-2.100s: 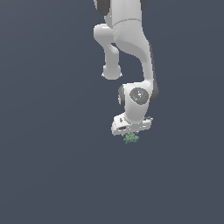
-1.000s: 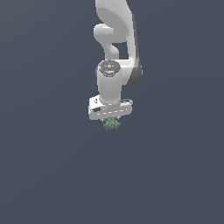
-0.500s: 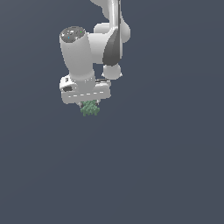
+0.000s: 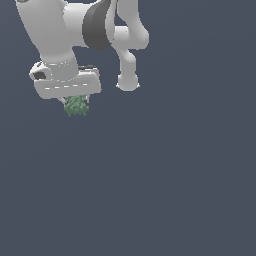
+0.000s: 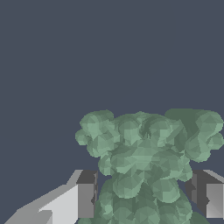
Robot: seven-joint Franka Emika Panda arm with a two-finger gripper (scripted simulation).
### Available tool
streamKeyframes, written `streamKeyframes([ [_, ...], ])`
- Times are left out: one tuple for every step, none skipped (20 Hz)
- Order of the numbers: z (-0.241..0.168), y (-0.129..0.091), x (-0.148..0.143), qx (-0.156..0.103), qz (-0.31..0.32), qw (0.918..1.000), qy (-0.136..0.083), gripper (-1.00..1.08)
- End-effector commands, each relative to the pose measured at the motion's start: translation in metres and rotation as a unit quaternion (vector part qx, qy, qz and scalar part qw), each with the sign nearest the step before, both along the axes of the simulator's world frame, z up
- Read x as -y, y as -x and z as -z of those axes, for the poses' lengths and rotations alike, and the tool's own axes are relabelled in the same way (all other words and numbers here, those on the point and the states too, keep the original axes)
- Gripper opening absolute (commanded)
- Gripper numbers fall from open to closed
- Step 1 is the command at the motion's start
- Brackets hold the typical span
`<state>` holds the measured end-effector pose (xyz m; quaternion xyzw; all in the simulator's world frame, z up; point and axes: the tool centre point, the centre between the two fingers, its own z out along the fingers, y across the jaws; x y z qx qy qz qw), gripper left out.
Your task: Pick up the object and move it to a goal position.
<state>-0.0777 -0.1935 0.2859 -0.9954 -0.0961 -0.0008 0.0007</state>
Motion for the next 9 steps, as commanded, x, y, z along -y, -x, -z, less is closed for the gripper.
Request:
streamKeyframes([
  [-0.012,0.003,0.014,-0.001,-0.001,1.0,0.0,-1.0],
  [-0.016,0.004,0.019,-0.001,-0.001,1.0,0.0,-1.0],
  [-0.019,0.005,0.023,-0.001,-0.001,1.0,0.0,-1.0],
  [-0.022,0.005,0.026,-0.001,-0.001,1.0,0.0,-1.0],
  [-0.024,0.005,0.029,-0.001,-0.001,1.0,0.0,-1.0],
  [-0.025,0.005,0.03,-0.001,-0.001,1.0,0.001,-1.0],
  [-0.026,0.005,0.032,-0.001,-0.001,1.0,0.001,-1.0],
  [-0.027,0.005,0.032,-0.001,-0.001,1.0,0.001,-1.0],
  [-0.027,0.005,0.033,-0.001,-0.001,1.0,0.001,-1.0],
])
